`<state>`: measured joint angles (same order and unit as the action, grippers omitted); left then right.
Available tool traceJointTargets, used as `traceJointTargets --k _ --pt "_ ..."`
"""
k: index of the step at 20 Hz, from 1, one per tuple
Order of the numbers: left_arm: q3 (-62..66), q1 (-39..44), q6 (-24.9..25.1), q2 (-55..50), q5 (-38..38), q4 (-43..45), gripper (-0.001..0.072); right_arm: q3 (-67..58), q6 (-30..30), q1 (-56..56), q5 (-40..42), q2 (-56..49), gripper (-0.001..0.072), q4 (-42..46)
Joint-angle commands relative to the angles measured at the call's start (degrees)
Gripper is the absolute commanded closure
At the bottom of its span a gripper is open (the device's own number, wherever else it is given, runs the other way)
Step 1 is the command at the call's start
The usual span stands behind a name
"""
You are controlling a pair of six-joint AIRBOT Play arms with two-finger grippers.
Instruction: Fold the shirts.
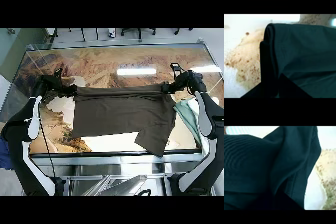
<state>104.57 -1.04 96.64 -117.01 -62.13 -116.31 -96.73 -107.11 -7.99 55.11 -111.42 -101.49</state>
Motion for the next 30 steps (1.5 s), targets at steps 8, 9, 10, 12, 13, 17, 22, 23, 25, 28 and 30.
traceJointTargets --k 8,9,10,12,13,17,22,23,25,28,30 --pt "15.7 -3.5 -3.1 1.3 -21.9 -0.7 0.0088 0.0 10.0 -4.7 11.8 14.4 0.0312 0.0" --pt "14.8 -4.5 -3.5 3.0 -24.0 -0.7 0.0088 0.5 9.9 -6.5 15.2 16.3 0.0312 -0.3" --pt "11.7 -5.4 -3.5 5.2 -25.4 -0.7 0.0088 2.0 9.9 -8.3 18.1 18.5 0.0315 -0.6" --pt "1.3 -7.2 -2.9 10.4 -27.3 -0.2 0.0088 9.2 9.9 -12.2 20.3 24.2 0.0316 -3.4" --pt "-5.8 -7.9 -2.6 13.4 -26.9 -0.3 0.0088 14.9 9.8 -14.4 20.2 27.9 0.0317 -5.2" --pt "-28.4 -8.5 -0.4 21.2 -22.4 -0.4 0.0089 36.0 9.9 -23.3 19.9 39.4 0.0317 -10.2" --pt "-40.7 -8.5 2.1 23.6 -17.8 -5.3 0.0089 52.6 9.9 -26.9 18.1 46.0 0.0317 -10.7" --pt "-42.1 -8.5 3.1 23.6 -17.1 -8.2 0.0089 54.9 9.9 -26.8 17.2 46.4 0.0316 -12.2" --pt "-44.3 -8.4 4.5 23.6 -16.7 -11.2 0.0089 58.9 8.3 -26.8 15.7 46.4 0.0317 -17.0" --pt "-45.2 -7.7 4.5 23.6 -16.3 -8.2 0.0107 62.0 7.1 -26.8 14.9 46.3 0.0316 -18.3" --pt "-45.1 -7.7 4.5 23.6 -17.1 -7.3 0.0107 62.3 6.4 -26.8 15.5 46.3 0.0316 -18.3"
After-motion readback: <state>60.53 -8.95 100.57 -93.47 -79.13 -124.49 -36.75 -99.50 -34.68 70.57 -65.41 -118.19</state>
